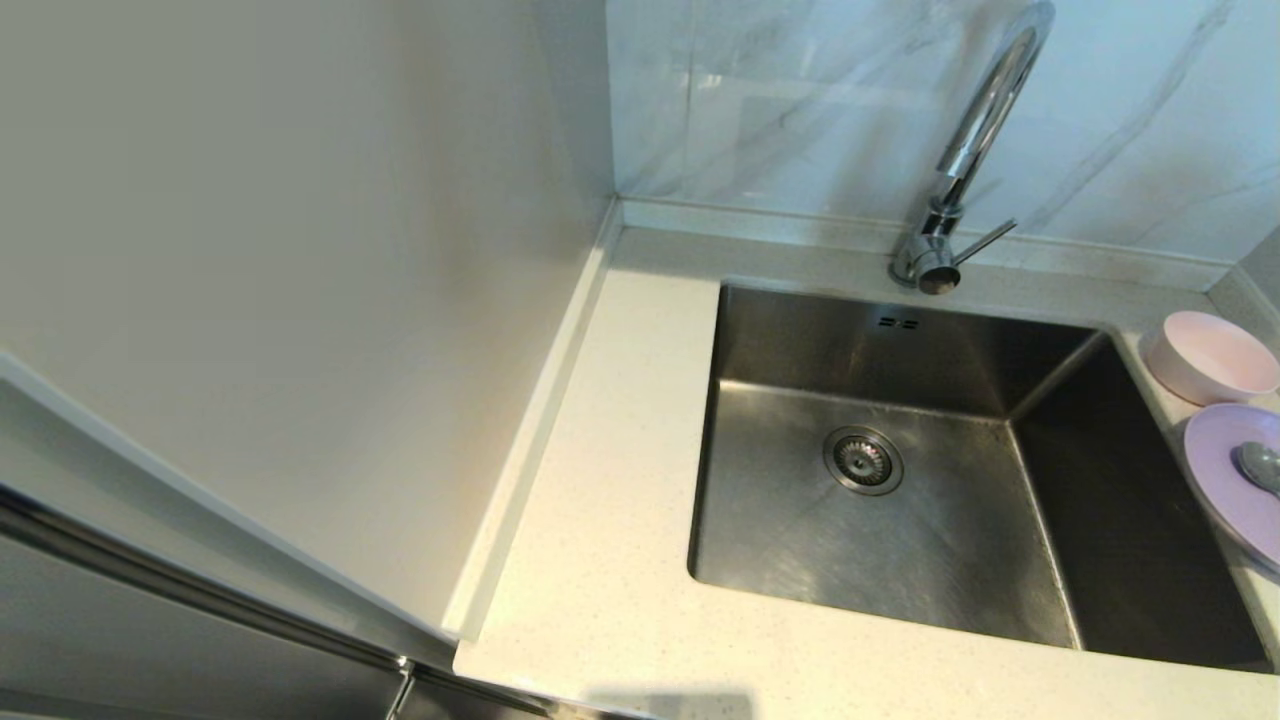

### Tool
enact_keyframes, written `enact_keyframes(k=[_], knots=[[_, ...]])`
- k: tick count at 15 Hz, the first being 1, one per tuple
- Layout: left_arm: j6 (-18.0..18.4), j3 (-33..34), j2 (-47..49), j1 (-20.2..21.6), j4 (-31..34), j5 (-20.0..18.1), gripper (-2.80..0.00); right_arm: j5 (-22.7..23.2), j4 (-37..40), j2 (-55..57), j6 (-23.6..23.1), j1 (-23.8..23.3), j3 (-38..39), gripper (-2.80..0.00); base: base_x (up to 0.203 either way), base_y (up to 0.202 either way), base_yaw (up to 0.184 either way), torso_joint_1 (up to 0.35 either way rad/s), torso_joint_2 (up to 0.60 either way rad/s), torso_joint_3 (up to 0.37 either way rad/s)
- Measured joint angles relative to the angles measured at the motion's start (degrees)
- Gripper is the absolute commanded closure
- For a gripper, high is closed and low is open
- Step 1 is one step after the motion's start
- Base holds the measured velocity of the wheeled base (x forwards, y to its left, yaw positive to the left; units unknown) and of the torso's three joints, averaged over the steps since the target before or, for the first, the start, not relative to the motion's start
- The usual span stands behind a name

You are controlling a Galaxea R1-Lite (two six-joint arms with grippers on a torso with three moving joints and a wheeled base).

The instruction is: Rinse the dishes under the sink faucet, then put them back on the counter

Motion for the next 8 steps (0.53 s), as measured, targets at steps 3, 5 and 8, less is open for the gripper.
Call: enact_keyframes(k=[3, 5, 8], knots=[[0.0, 0.0, 0.0, 0.0, 0.0, 0.0, 0.00, 0.0, 0.0, 0.0, 0.2, 0.0, 0.0, 0.00, 0.000, 0.000, 0.000, 0.000, 0.00, 0.000], [0.0, 0.0, 0.0, 0.0, 0.0, 0.0, 0.00, 0.0, 0.0, 0.0, 0.3, 0.0, 0.0, 0.00, 0.000, 0.000, 0.000, 0.000, 0.00, 0.000], [0.0, 0.0, 0.0, 0.0, 0.0, 0.0, 0.00, -0.1, 0.0, 0.0, 0.3, 0.0, 0.0, 0.00, 0.000, 0.000, 0.000, 0.000, 0.00, 0.000]])
